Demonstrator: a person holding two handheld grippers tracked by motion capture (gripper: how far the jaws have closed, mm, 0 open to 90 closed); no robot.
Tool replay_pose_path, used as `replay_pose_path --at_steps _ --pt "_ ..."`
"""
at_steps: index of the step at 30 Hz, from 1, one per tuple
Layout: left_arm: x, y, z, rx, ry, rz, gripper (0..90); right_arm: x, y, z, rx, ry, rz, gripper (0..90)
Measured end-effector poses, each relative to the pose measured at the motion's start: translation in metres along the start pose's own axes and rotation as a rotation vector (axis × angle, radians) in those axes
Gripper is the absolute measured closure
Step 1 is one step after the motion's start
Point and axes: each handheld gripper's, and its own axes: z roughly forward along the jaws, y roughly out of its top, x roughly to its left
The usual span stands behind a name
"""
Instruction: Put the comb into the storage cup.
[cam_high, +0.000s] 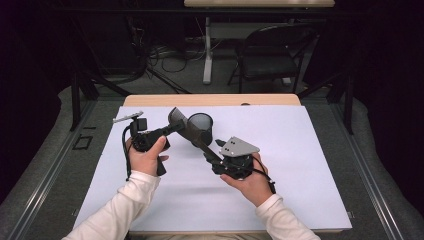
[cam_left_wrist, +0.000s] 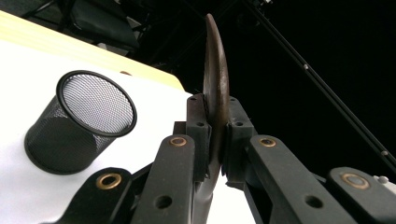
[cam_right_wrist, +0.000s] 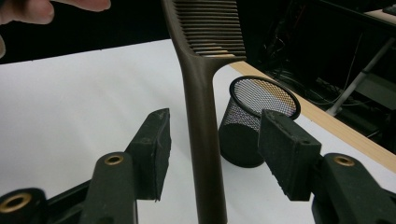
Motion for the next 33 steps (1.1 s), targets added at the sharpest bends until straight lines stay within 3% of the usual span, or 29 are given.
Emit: replay_pose_path --at_steps 9,18,33 --pt "0.003 0.011 -0.005 -0.041 0.014 0.000 84.1 0.001 0.001 -0.002 -0.007 -0.009 -0.006 38.3" --pt "0.004 0.022 -0.011 -0.086 0.025 0.005 84.1 0.003 0.001 0.000 0.011 0.000 -0.007 25.3" --pt "0.009 0.034 -0.014 -0.115 0.059 0.013 84.1 0.004 0.000 0.004 0.048 -0.008 0.021 9.3"
